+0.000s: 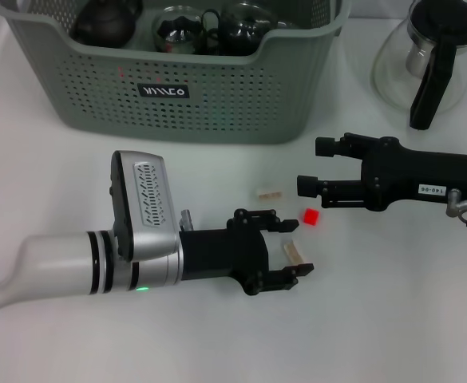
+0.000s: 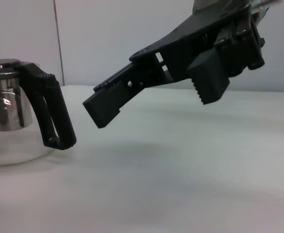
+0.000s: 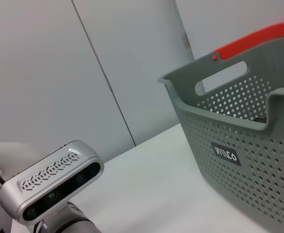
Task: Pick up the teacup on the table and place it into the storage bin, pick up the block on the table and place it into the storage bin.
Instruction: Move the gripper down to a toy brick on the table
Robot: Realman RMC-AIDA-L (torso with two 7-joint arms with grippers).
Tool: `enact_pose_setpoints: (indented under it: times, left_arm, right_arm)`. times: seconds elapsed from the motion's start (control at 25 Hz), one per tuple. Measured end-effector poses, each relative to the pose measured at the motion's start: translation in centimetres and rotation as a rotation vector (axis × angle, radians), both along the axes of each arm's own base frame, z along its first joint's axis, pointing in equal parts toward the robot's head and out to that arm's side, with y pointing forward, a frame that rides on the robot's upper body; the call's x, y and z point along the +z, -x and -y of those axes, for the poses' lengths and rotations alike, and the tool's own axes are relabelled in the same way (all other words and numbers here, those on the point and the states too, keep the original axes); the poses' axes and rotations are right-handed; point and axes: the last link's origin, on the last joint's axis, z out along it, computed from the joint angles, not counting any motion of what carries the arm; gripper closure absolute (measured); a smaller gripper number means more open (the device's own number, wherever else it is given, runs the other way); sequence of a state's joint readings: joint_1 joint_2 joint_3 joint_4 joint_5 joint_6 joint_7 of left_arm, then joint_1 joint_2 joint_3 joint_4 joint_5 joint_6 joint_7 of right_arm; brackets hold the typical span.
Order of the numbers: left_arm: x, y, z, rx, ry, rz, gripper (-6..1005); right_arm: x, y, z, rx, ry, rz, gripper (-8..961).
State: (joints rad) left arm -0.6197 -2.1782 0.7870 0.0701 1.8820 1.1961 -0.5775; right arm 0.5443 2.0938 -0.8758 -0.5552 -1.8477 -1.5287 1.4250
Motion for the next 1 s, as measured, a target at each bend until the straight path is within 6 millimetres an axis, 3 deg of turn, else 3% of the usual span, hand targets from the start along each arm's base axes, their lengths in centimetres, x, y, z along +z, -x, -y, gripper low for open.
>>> enact_pose_setpoints:
  times: [1.0]
  left_arm:
    - [-0.66,-0.06,-0.15,0.024,0.0,-0.022,409]
  right_arm:
    - [0.03,-0.18,0.16,-0.002,0.004,0.002,5]
